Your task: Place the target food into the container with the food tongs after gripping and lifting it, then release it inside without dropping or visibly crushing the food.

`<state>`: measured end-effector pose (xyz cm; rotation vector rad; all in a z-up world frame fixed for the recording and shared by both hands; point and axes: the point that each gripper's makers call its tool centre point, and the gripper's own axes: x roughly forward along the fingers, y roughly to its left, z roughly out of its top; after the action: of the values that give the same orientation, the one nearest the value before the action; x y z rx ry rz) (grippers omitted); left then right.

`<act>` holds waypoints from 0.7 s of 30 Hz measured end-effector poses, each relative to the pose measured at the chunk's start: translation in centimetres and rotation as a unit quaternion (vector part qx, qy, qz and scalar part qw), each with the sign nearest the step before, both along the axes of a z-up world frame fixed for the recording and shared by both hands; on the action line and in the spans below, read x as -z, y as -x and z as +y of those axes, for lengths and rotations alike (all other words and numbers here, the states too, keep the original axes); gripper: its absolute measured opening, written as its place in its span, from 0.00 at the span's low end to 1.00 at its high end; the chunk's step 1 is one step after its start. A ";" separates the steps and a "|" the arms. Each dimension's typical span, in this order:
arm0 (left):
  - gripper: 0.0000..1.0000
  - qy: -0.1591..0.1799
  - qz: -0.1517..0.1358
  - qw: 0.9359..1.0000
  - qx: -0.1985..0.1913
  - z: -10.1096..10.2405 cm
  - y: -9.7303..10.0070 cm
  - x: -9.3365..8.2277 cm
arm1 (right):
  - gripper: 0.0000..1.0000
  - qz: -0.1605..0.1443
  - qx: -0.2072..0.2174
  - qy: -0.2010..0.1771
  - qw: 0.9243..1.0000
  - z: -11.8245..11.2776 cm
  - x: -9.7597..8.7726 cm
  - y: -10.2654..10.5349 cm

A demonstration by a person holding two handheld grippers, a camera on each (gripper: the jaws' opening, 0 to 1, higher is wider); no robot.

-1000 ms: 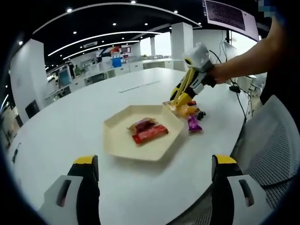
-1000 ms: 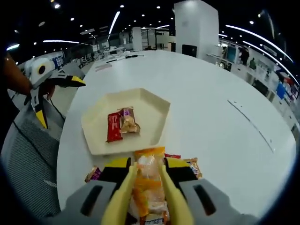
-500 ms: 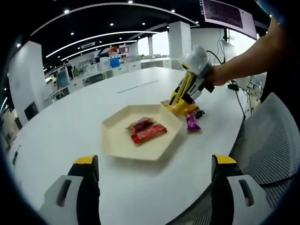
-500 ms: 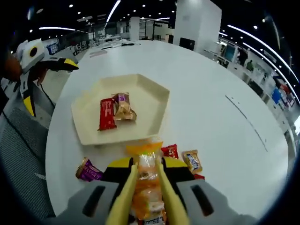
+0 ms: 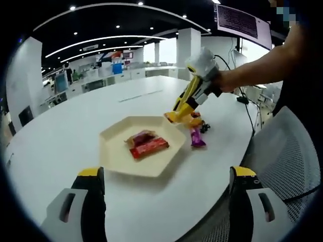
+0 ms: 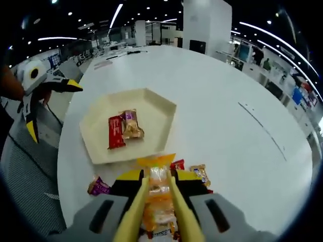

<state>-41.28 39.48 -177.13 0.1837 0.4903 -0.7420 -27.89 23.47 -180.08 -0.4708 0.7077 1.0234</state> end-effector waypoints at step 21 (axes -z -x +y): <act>0.99 -0.004 -0.013 1.000 -0.016 0.6 -0.4 -0.4 | 0.23 -0.022 -0.012 -0.014 1.000 1.1 -5.6 -1.2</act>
<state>-40.87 40.03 -176.71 0.1923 0.4716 -0.7050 -26.69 24.60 -174.51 -0.4768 0.6502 1.0412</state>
